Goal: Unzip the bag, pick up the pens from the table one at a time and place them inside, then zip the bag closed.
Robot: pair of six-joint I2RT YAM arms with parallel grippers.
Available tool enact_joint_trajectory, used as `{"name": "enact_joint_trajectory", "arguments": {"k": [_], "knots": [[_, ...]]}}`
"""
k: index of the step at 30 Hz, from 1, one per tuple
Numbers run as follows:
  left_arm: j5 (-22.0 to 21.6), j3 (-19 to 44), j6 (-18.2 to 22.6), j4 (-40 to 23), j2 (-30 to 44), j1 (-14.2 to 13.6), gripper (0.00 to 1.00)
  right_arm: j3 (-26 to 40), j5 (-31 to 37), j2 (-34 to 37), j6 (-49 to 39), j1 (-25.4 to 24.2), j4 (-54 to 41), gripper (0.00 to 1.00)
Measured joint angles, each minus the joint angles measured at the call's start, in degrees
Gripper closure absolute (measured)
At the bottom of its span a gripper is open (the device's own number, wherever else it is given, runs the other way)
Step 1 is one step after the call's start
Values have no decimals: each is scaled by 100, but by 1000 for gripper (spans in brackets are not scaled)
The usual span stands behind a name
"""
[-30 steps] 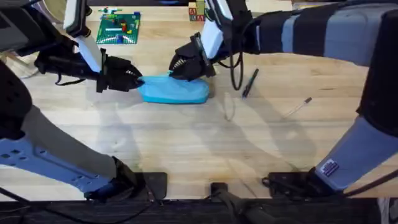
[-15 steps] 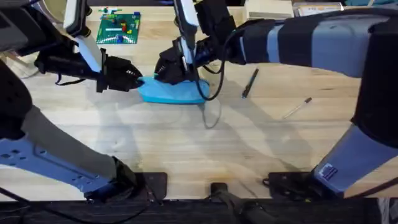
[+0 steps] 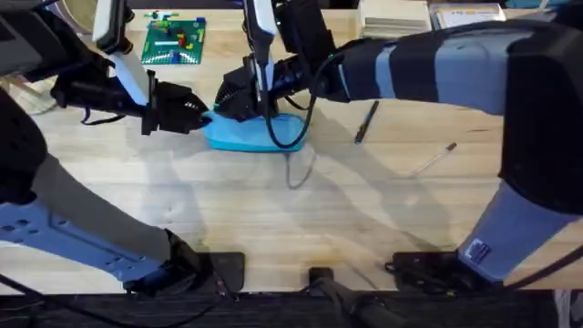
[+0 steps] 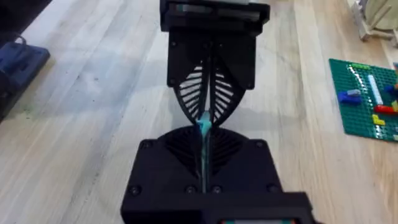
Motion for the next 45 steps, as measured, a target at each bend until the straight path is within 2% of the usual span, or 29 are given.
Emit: {"name": "enact_joint_trajectory", "arguments": {"k": [25,26,30,31,45], "knots": [[0,2,2,2,0,0,959,0,301,27,236,153,221,957],[0,2,0,0,0,0,959,0,304,27,263,153,237,865],[4,2,2,-5,0,-21,959,9,275,27,252,203,388,299],[4,2,2,-7,0,-26,959,9,260,27,244,254,388,17],[4,0,2,-7,0,-26,959,9,256,27,250,269,386,5]]}}
